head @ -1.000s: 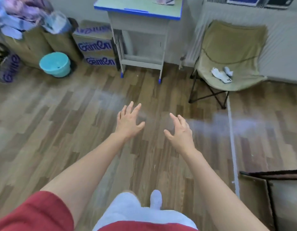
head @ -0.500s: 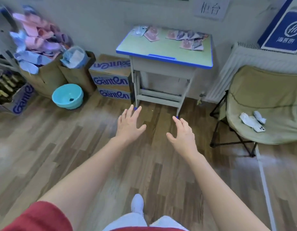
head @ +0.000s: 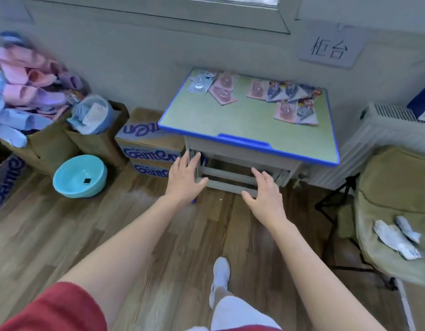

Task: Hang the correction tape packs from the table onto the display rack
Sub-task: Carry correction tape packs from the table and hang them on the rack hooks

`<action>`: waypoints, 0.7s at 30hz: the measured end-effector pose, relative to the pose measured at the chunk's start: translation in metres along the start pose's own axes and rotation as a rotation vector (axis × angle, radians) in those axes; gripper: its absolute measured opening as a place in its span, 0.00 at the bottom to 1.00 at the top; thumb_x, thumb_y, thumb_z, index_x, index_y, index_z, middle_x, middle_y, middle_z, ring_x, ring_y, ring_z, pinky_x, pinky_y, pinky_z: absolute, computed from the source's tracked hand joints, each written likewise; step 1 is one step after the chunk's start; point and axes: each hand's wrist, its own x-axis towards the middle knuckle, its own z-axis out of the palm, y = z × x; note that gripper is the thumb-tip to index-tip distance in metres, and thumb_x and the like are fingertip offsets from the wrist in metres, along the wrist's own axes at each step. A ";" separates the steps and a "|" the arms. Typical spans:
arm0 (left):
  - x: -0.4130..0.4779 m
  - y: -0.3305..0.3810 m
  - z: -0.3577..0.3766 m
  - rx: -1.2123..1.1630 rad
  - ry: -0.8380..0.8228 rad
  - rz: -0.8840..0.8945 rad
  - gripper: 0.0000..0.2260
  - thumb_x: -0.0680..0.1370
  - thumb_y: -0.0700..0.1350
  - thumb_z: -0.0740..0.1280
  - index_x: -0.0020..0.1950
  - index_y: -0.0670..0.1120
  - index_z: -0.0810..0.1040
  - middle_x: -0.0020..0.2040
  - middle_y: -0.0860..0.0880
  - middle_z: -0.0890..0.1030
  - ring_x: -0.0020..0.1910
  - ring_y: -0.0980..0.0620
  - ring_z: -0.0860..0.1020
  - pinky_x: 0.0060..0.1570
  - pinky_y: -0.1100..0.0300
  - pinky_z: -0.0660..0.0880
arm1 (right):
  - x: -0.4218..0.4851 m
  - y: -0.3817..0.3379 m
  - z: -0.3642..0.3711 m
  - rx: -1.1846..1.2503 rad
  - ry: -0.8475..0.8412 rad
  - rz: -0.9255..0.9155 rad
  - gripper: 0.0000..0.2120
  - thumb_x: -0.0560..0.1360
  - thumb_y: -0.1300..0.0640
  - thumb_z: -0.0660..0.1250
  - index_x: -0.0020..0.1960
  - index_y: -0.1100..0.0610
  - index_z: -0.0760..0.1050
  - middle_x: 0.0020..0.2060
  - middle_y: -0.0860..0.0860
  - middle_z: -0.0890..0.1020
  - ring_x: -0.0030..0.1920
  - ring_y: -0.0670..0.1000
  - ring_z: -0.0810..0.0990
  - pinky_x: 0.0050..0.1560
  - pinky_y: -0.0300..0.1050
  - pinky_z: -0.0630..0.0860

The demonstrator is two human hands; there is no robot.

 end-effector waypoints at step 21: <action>0.432 0.002 -0.015 -0.041 -0.040 0.018 0.32 0.77 0.50 0.67 0.77 0.50 0.57 0.79 0.47 0.49 0.77 0.43 0.47 0.74 0.50 0.47 | 0.422 -0.027 -0.028 -0.091 0.086 0.256 0.34 0.75 0.52 0.65 0.76 0.53 0.54 0.73 0.59 0.60 0.71 0.61 0.60 0.68 0.54 0.59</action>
